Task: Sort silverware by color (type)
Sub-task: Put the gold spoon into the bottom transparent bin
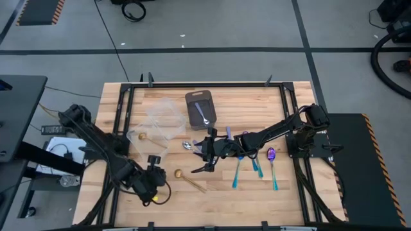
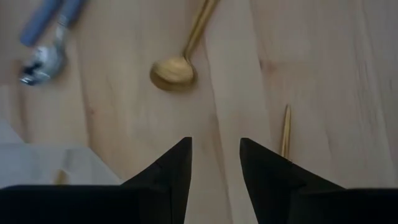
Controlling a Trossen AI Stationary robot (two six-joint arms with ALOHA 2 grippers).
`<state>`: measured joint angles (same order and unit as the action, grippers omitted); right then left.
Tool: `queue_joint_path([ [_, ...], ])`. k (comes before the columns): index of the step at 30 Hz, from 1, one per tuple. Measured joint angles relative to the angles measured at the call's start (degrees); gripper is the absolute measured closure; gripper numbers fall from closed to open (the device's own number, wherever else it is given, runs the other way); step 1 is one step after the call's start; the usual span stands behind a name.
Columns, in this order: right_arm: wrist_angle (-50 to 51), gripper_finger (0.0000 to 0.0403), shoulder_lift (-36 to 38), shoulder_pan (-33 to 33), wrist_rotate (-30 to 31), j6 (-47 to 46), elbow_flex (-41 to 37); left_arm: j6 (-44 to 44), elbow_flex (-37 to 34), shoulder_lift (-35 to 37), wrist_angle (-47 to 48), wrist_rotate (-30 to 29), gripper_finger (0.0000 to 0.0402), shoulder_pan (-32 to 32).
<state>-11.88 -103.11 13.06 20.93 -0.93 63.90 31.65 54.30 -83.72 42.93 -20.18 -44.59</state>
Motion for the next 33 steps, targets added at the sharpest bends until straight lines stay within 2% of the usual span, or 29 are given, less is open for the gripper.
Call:
queue_joint_path([
  [7, -0.02, 0.0236, 0.0, -0.01, -0.02, 0.02, 0.0, 2.16, 0.0, -4.24, 0.23, 6.02, 0.0259, -0.78],
  [15, -0.02, 0.0236, 0.0, 0.0, -0.02, 0.0, 0.0, 7.96, 0.0, -5.92, 0.55, 11.8, 0.0259, -0.93],
  [22, -0.02, 0.0236, 0.0, 0.0, -0.05, 0.0, 0.0, 11.35, -1.45, -5.9, 0.23, 12.27, 0.026, -3.79],
  [33, -0.94, 0.0236, 0.0, -0.02, -0.05, 0.0, 0.0, 18.86, -3.82, -5.9, -0.9, 18.7, 0.026, -7.43],
])
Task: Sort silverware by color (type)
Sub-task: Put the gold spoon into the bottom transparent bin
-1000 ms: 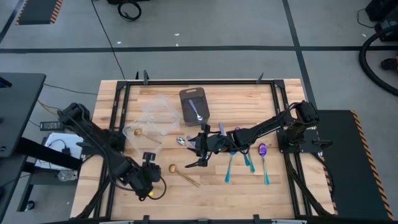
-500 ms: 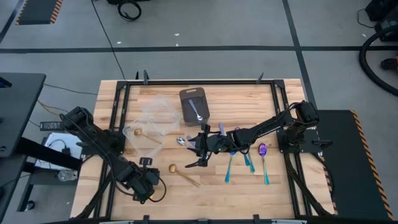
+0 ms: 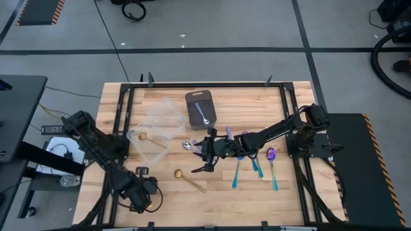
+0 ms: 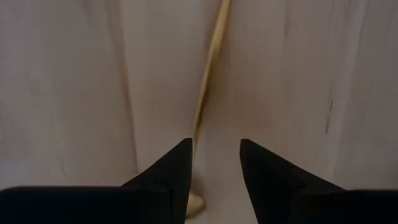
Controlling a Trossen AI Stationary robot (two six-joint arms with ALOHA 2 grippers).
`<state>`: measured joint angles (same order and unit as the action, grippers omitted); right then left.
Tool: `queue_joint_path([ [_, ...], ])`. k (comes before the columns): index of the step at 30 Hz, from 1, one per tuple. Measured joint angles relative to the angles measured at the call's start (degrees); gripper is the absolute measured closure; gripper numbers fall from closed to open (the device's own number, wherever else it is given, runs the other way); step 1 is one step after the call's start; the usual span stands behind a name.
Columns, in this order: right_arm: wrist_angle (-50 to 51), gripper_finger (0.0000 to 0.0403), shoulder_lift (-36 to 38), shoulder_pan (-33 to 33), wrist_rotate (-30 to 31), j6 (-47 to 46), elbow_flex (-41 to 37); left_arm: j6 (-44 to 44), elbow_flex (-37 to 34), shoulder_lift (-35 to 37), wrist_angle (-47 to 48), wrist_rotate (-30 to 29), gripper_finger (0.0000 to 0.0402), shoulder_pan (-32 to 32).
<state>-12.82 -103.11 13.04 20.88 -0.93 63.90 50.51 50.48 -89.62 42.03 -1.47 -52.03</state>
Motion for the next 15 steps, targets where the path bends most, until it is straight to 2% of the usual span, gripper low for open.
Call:
queue_joint_path([
  [8, 0.0, 0.0236, 0.0, 0.0, -0.01, -0.19, 0.0, 2.88, -0.02, 0.0, 0.16, 1.34, 0.026, 0.0],
  [15, 0.02, 0.0236, 0.0, 0.01, -0.02, -0.2, 0.0, 2.91, -3.32, 0.06, -3.77, 2.91, 0.026, -0.19],
])
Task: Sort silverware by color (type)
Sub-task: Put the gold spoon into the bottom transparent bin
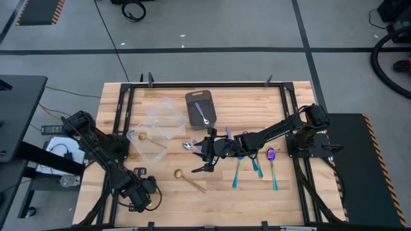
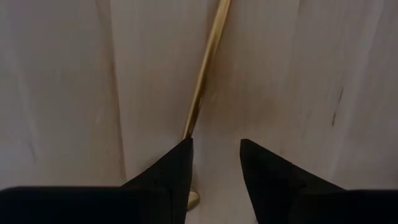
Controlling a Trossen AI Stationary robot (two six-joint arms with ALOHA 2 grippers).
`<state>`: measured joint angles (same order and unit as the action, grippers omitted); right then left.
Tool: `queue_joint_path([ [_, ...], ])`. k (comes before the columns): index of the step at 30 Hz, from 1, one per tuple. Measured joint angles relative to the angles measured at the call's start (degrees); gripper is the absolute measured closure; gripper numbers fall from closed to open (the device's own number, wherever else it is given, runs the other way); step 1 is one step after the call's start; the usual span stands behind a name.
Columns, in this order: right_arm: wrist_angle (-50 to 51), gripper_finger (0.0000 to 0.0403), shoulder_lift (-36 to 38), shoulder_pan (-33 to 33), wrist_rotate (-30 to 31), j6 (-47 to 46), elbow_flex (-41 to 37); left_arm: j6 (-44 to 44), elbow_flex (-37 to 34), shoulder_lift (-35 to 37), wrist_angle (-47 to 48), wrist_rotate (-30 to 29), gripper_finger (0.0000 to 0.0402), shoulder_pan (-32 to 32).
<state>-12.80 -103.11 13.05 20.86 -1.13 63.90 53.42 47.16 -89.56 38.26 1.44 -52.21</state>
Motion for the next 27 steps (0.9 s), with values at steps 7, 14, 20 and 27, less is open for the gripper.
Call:
queue_joint_path([
  [7, -0.02, 0.0236, 0.0, -0.01, -0.02, 0.0, 0.0, -1.09, -0.19, 0.42, 0.93, -0.62, 0.026, -0.15],
  [14, -0.07, 0.0236, 0.0, 0.01, -0.03, 0.0, 0.0, -1.61, 0.18, 1.84, 2.77, -1.83, 0.026, 0.03],
  [20, -0.44, 0.0236, 0.0, 0.0, -0.22, -0.2, 0.0, -1.8, 0.18, 1.8, 3.83, -5.45, 0.026, 0.01],
  [27, -0.44, 0.0236, 0.0, -0.01, -1.11, -0.21, 0.0, -4.34, -2.33, 0.29, 0.95, -3.83, 0.026, -0.52],
])
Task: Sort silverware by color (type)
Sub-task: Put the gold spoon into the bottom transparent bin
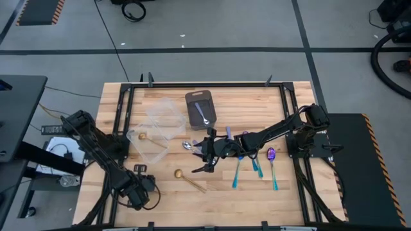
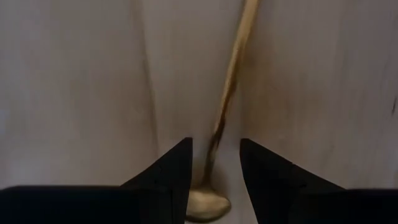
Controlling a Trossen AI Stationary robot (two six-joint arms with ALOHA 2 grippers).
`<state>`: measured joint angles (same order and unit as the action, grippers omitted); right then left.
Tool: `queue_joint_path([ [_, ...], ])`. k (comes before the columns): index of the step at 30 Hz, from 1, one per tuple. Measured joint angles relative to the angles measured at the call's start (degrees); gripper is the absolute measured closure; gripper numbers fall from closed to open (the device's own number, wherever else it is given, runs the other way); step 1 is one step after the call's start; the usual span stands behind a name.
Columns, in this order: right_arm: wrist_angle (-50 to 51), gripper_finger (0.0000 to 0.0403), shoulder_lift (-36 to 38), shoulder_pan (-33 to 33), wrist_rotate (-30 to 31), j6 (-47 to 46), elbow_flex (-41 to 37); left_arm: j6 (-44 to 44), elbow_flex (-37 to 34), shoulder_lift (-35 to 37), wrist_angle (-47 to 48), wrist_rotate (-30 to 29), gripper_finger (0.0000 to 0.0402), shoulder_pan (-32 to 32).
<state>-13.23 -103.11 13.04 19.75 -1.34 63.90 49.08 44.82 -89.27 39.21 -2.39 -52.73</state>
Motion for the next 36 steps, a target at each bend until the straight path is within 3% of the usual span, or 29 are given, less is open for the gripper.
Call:
queue_joint_path([
  [9, 0.0, 0.0236, 0.0, 0.0, 0.0, 0.01, 0.0, -1.3, -1.86, 0.17, -2.02, 0.44, 0.027, 0.04],
  [18, 0.0, 0.0236, 0.0, 0.02, 0.0, 0.01, 0.0, -5.97, -1.97, 0.15, -1.12, -1.21, 0.0384, 0.16],
  [36, -0.19, 0.0236, 0.0, -0.04, -0.12, -0.01, 0.0, -4.4, 2.23, 0.15, 7.05, -5.76, 0.0387, 0.77],
])
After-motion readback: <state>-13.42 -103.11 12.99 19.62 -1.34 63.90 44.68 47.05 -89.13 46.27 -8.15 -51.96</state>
